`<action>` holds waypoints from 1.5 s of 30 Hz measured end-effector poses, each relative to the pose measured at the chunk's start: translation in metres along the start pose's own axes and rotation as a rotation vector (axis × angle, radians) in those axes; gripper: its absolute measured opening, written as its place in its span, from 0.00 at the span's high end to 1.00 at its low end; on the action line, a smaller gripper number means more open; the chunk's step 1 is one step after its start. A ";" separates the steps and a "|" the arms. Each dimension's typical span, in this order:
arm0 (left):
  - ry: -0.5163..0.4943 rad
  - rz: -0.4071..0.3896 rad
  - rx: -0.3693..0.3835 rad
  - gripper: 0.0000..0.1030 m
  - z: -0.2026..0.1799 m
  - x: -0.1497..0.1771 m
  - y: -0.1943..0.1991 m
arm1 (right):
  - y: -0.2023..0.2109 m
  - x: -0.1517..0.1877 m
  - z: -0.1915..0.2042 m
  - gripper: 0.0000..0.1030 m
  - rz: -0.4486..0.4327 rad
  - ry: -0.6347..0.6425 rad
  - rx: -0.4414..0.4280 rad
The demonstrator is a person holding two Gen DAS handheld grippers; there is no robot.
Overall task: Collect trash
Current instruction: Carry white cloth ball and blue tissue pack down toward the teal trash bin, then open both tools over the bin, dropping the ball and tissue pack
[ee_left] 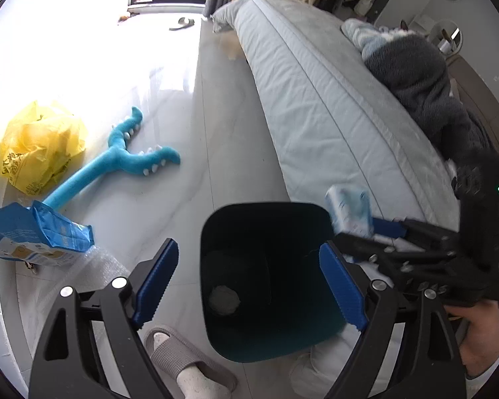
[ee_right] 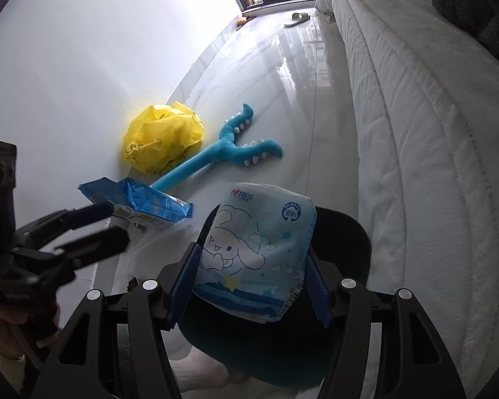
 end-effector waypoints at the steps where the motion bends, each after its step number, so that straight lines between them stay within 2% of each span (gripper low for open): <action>1: 0.004 -0.022 -0.005 0.14 0.003 -0.003 0.006 | -0.004 0.001 0.001 0.40 0.009 0.004 0.007; 14: -0.038 -0.281 -0.067 0.13 0.011 -0.023 0.069 | -0.065 0.021 0.009 0.40 0.148 0.052 0.093; 22: -0.036 -0.392 -0.032 0.13 0.001 -0.035 0.099 | -0.082 0.035 0.009 0.39 0.224 0.086 0.156; 25: -0.025 -0.435 -0.015 0.13 -0.008 -0.041 0.112 | -0.077 0.039 0.010 0.32 0.230 0.086 0.167; 27: -0.033 -0.471 -0.016 0.12 -0.017 -0.045 0.121 | -0.069 0.040 0.012 0.27 0.220 0.095 0.172; 31: -0.059 -0.515 -0.037 0.11 -0.033 -0.050 0.132 | -0.043 0.038 0.017 0.24 0.171 0.107 0.139; 38: -0.102 -0.570 -0.030 0.10 -0.081 -0.059 0.141 | 0.024 0.029 0.017 0.22 0.030 0.108 0.051; 45: -0.142 -0.562 0.003 0.10 -0.126 -0.063 0.127 | 0.084 0.029 -0.002 0.18 -0.105 0.152 0.101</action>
Point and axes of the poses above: each gripper's, at about its wrist camera, not at the fingertips, and y roughly against the way its jaws point, z to its left, x to its underside, the point moved 7 cm from there along -y, roughly the way its jaws point, and after that the axes turned 10 degrees about z, right-handed, at the moved point
